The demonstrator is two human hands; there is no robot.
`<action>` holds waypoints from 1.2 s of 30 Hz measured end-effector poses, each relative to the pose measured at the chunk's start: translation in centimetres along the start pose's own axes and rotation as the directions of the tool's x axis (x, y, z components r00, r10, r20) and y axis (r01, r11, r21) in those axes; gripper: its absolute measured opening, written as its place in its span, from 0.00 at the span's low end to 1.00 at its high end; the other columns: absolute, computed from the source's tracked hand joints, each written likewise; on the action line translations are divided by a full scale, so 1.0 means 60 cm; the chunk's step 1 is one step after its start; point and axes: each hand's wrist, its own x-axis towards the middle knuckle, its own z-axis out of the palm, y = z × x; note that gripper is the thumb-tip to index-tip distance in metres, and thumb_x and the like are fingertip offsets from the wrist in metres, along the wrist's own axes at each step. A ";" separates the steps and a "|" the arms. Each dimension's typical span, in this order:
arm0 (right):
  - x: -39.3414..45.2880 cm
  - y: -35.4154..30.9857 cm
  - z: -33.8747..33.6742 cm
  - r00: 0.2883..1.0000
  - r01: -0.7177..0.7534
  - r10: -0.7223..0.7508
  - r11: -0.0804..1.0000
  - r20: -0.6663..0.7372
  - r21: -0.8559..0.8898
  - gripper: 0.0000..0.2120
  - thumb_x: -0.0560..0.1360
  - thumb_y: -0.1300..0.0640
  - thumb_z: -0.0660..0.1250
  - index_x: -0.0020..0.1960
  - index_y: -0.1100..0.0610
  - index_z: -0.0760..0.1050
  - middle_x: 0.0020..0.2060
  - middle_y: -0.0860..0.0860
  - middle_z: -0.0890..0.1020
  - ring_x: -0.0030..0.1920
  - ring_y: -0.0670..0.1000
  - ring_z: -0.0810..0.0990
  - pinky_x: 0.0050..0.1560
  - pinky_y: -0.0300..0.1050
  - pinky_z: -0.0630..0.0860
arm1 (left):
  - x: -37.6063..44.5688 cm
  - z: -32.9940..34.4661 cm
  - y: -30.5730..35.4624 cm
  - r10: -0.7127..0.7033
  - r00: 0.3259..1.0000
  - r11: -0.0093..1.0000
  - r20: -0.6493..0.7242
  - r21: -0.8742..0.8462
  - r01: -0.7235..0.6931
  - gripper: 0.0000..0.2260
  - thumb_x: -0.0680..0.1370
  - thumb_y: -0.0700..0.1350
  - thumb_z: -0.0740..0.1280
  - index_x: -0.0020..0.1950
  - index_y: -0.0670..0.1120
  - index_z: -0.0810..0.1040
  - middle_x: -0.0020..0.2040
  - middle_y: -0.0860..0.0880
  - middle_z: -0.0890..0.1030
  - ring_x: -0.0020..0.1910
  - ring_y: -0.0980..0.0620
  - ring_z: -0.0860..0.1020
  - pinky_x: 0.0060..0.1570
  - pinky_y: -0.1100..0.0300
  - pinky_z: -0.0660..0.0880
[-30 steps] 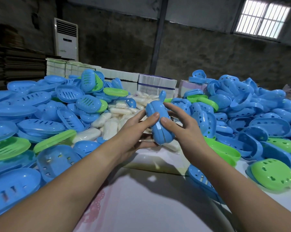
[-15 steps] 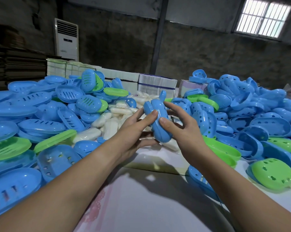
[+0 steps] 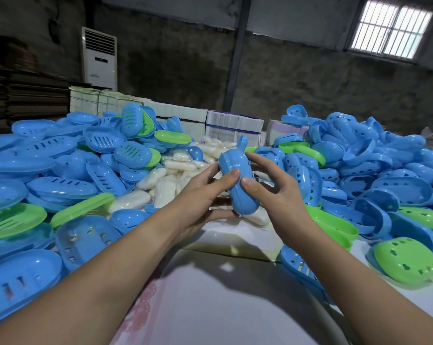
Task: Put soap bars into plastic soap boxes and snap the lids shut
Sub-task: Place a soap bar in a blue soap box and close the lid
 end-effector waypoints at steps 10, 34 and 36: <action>-0.003 0.001 -0.002 0.998 -0.037 0.037 0.999 0.045 0.011 0.24 0.69 0.50 0.73 0.65 0.47 0.76 0.56 0.41 0.84 0.52 0.43 0.84 0.48 0.37 0.79 | 0.000 0.000 -0.002 0.020 1.000 0.998 0.005 0.055 -0.020 0.25 0.70 0.57 0.73 0.68 0.57 0.78 0.61 0.41 0.83 0.49 0.48 0.87 0.43 0.55 0.83; -0.038 0.015 -0.011 0.983 -0.169 0.175 0.980 0.048 -0.108 0.26 0.72 0.56 0.73 0.67 0.44 0.70 0.63 0.38 0.77 0.64 0.31 0.72 0.55 0.34 0.76 | -0.008 0.019 -0.022 -0.147 0.987 0.987 0.067 -0.054 0.150 0.23 0.71 0.54 0.74 0.67 0.59 0.79 0.61 0.49 0.84 0.56 0.46 0.85 0.49 0.51 0.84; -0.052 0.003 -0.028 0.985 -0.169 0.174 0.970 0.008 -0.177 0.28 0.71 0.57 0.74 0.69 0.45 0.72 0.65 0.44 0.77 0.61 0.37 0.77 0.54 0.35 0.77 | -0.009 0.023 -0.022 -0.161 0.983 0.987 0.092 0.004 0.162 0.29 0.67 0.61 0.74 0.68 0.63 0.77 0.65 0.52 0.82 0.62 0.44 0.81 0.50 0.51 0.83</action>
